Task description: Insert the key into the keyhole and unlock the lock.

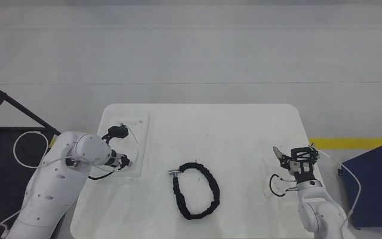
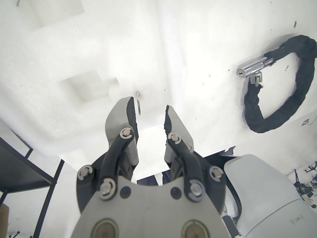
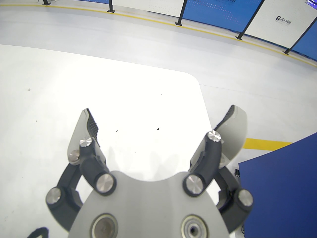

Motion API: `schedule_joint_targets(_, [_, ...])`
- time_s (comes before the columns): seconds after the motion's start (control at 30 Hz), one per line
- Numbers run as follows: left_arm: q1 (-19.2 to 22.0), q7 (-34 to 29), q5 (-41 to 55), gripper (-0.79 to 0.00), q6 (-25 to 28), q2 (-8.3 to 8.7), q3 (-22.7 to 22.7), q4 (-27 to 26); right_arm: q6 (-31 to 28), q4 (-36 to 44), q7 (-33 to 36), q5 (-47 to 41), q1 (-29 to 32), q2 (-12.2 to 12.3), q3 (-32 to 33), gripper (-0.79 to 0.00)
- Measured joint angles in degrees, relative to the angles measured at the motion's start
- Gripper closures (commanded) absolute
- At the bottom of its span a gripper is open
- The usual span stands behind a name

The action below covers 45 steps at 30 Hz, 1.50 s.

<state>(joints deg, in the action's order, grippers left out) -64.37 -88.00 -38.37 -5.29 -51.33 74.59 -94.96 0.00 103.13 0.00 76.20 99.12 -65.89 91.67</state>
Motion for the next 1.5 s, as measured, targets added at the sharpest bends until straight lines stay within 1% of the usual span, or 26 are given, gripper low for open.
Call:
schedule_joint_targets(0.17, [0.7,0.0,0.2,-0.259,0.1,0.17,-0.8,0.3,0.0,0.0,0.0,0.0,0.0,0.0,0.0,-0.785])
schedule_joint_targets(0.27, [1.0,0.0,0.2,-0.231,0.0,0.25,-1.1,0.5,0.0,0.0,0.0,0.0,0.0,0.0,0.0,-0.785])
schedule_joint_targets(0.37, [1.4,0.0,0.1,-0.172,-0.2,0.32,-1.4,1.0,0.0,0.0,0.0,0.0,0.0,0.0,0.0,-0.785])
schedule_joint_targets(0.6, [2.2,0.0,-0.3,-0.163,-0.7,0.51,-2.6,2.2,0.0,0.0,0.0,0.0,0.0,0.0,0.0,-0.785])
schedule_joint_targets(0.77, [2.9,0.0,-0.2,-0.132,-1.0,0.66,-3.3,2.9,0.0,0.0,0.0,0.0,0.0,0.0,0.0,-0.785])
schedule_joint_targets(0.83, [3.1,0.0,-0.2,-0.142,-1.1,0.72,-3.6,3.2,0.0,0.0,0.0,0.0,0.0,0.0,0.0,-0.785])
schedule_joint_targets(1.2, [4.0,0.0,0.1,-0.139,-1.7,0.86,-4.4,4.4,0.0,0.0,0.0,0.0,0.0,0.0,0.0,-0.785])
schedule_joint_targets(1.3, [4.2,0.0,0.0,-0.105,-1.8,0.87,-4.6,4.7,0.0,0.0,0.0,0.0,0.0,0.0,0.0,-0.785])
schedule_joint_targets(1.33, [4.3,0.0,0.0,-0.065,-1.8,0.87,-4.7,4.8,0.0,0.0,0.0,0.0,0.0,0.0,0.0,-0.785])
schedule_joint_targets(1.4, [4.4,0.0,0.1,-0.018,-1.8,0.87,-4.8,4.9,0.0,0.0,0.0,0.0,0.0,0.0,0.0,-0.785])
schedule_joint_targets(1.5, [4.6,0.0,0.1,0.000,-1.7,0.88,-5.0,5.1,0.0,0.0,0.0,0.0,0.0,0.0,0.0,-0.785])
